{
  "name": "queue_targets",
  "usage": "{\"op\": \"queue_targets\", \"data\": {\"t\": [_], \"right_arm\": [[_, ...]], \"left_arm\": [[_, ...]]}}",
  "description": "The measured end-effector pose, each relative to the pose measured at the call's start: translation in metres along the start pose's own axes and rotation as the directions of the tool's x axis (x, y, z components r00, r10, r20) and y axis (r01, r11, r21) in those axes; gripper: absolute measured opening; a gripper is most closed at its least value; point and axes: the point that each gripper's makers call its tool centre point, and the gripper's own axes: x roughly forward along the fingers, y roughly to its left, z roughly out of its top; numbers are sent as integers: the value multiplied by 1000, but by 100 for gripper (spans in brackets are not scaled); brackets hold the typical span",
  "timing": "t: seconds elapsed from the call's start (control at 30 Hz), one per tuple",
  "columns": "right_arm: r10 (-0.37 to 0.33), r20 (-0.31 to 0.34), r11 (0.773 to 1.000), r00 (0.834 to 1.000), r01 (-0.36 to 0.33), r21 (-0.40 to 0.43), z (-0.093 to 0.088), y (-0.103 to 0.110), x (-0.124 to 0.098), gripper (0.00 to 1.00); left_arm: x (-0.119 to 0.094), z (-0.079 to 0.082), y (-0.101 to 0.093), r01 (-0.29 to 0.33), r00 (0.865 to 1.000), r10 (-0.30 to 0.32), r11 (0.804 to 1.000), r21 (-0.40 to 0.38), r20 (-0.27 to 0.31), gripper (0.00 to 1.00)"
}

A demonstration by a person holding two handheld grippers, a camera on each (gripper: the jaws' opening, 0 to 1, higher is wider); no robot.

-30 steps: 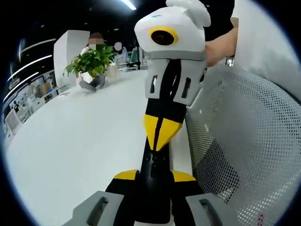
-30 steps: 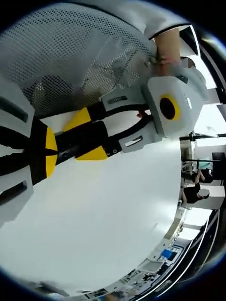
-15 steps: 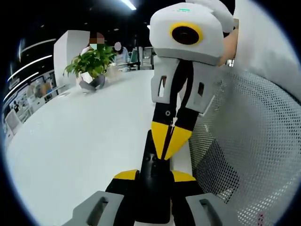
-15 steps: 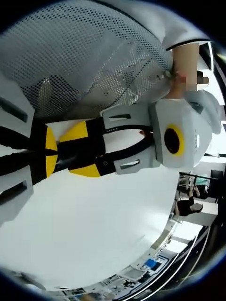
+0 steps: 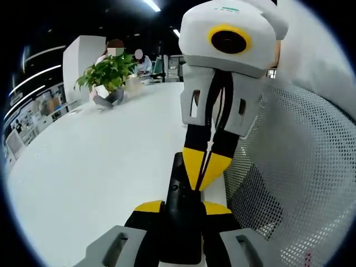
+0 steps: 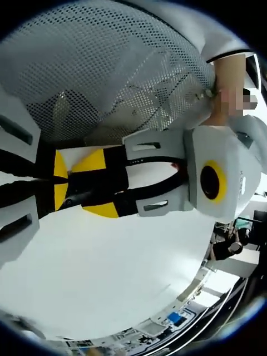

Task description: Press the specified remote control buttons in sequence, fully releasing each button before pressing the next.

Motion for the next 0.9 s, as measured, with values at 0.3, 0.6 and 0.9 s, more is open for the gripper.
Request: {"op": "queue_targets", "data": {"t": [0.3,0.6,0.9], "right_arm": [[-42,83,992,996,32,120,4,-12,-9,0],[-23,50,996,998,19,93,1,-16,-3,0],[28,-4,995,1000,-27,97,3,-18,0,0]], "left_arm": [[0,0,0,-2,1000,2,1000,2,1,25],[0,0,0,-2,1000,2,1000,4,1,25],[1,0,1,-5,1000,5,1000,0,2,25]]}}
